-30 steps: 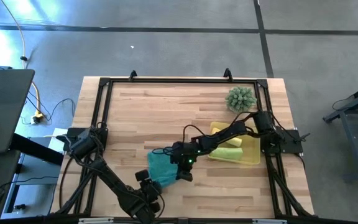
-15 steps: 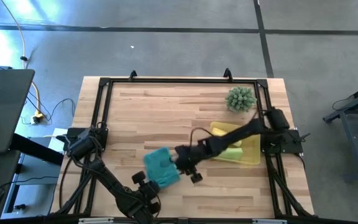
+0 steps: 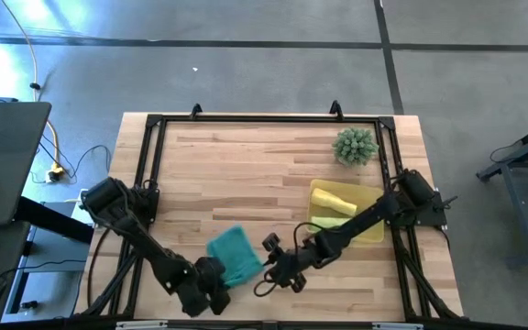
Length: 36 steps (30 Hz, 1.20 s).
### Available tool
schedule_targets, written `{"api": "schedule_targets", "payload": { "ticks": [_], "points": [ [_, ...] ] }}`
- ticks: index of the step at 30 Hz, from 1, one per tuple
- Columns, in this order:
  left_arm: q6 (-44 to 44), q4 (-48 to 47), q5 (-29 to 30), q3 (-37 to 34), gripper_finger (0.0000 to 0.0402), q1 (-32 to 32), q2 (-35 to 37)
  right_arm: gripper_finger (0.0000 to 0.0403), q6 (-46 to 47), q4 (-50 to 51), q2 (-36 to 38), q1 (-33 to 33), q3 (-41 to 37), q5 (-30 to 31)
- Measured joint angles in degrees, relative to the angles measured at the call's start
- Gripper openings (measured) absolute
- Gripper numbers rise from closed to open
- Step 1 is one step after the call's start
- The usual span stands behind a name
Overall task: Roll microfiber towels into tight, uniform cylinder then place into a basket
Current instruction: Roll the blue microfiber towel
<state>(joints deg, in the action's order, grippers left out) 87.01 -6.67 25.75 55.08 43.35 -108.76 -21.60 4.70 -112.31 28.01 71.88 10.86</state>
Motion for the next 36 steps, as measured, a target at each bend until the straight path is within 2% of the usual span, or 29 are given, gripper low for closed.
{"api": "schedule_targets", "payload": {
  "ticks": [4, 6, 11, 18, 24, 30, 33, 36],
  "points": [
    [4.1, 14.0, -2.5, -7.4, 0.001, -0.6, 1.1, 0.0108, 0.1, -2.4, -0.7, -0.7, 0.0, -0.5],
    [5.5, 16.6, -4.5, -9.0, 0.001, -1.1, 1.3, 0.0112, -0.1, -5.9, -1.3, -1.3, 0.1, -3.7],
    [4.8, 17.3, -5.3, -9.3, 0.001, -1.9, 1.3, 0.0145, -0.4, -9.0, -4.9, -2.5, 0.1, -8.5],
    [4.2, 17.0, -6.1, -9.3, 0.001, -2.2, 1.3, 0.0194, -2.4, -11.8, -7.6, -2.9, 0.0, -5.9],
    [3.9, 17.1, -6.1, -9.4, 0.001, -2.2, 1.3, 0.0197, -6.8, -13.3, -7.7, -2.9, 0.0, -5.7],
    [3.9, 17.2, -6.1, -9.4, 0.001, -2.2, 1.3, 0.0197, -6.9, -13.7, -10.6, -3.0, 0.1, -6.0],
    [3.9, 17.2, -6.2, -9.4, 0.001, -2.2, 1.3, 0.0197, -5.4, -14.2, -11.2, -3.2, 0.2, -5.1],
    [3.2, 17.4, -6.4, -9.4, 0.001, -2.2, 1.3, 0.0183, 0.4, -13.7, -11.3, -3.9, 0.2, -5.7]
  ]
}}
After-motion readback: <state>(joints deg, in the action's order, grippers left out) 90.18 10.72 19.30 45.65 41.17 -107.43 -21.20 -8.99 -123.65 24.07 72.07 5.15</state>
